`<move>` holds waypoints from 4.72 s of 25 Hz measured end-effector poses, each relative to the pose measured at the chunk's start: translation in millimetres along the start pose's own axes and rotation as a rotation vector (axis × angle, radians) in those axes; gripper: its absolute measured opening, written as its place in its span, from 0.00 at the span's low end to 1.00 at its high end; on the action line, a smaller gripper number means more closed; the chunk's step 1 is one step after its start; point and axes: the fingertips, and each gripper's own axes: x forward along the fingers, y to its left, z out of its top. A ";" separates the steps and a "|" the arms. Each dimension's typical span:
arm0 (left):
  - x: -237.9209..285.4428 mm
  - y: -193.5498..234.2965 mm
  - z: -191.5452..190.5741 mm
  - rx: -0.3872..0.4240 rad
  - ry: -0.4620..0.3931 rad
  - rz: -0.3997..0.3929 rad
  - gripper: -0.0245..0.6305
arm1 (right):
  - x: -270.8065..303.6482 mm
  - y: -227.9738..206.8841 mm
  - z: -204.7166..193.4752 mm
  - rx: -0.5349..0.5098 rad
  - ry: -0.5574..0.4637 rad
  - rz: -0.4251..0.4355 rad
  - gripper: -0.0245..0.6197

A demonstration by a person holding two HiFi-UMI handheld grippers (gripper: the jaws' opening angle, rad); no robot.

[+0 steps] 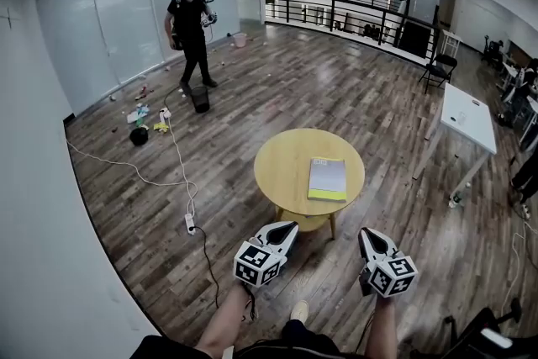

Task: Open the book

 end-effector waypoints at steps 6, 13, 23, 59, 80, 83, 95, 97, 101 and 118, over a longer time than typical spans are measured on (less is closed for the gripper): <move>59.5 29.1 13.8 0.010 -0.002 0.016 0.04 | 48.9 -49.1 18.9 -0.002 -0.005 0.022 0.04; 113.0 59.6 24.1 0.012 -0.004 0.038 0.04 | 101.4 -92.1 33.3 0.003 -0.013 0.058 0.04; 146.5 76.7 19.1 0.007 0.021 0.047 0.04 | 128.4 -120.3 30.1 0.022 0.002 0.070 0.04; 251.5 212.2 22.8 -0.010 0.061 -0.095 0.04 | 269.2 -167.9 40.7 0.039 0.035 -0.075 0.04; 281.3 217.6 -11.6 -0.057 0.124 -0.072 0.04 | 290.1 -199.0 7.1 0.062 0.128 -0.041 0.04; 277.7 216.0 -25.5 -0.074 0.147 -0.062 0.04 | 287.8 -199.5 -7.4 0.079 0.150 -0.036 0.04; 274.7 200.3 -82.5 -0.134 0.239 -0.052 0.04 | 272.3 -208.4 -68.4 0.152 0.239 -0.035 0.04; 273.4 196.6 -92.7 -0.150 0.251 -0.050 0.04 | 268.5 -210.9 -78.6 0.163 0.254 -0.037 0.04; 267.3 189.3 -115.4 -0.177 0.281 -0.046 0.04 | 260.5 -212.2 -99.7 0.184 0.281 -0.039 0.04; 259.3 169.8 -187.3 -0.232 0.371 -0.060 0.04 | 244.8 -206.6 -183.4 0.247 0.397 -0.024 0.04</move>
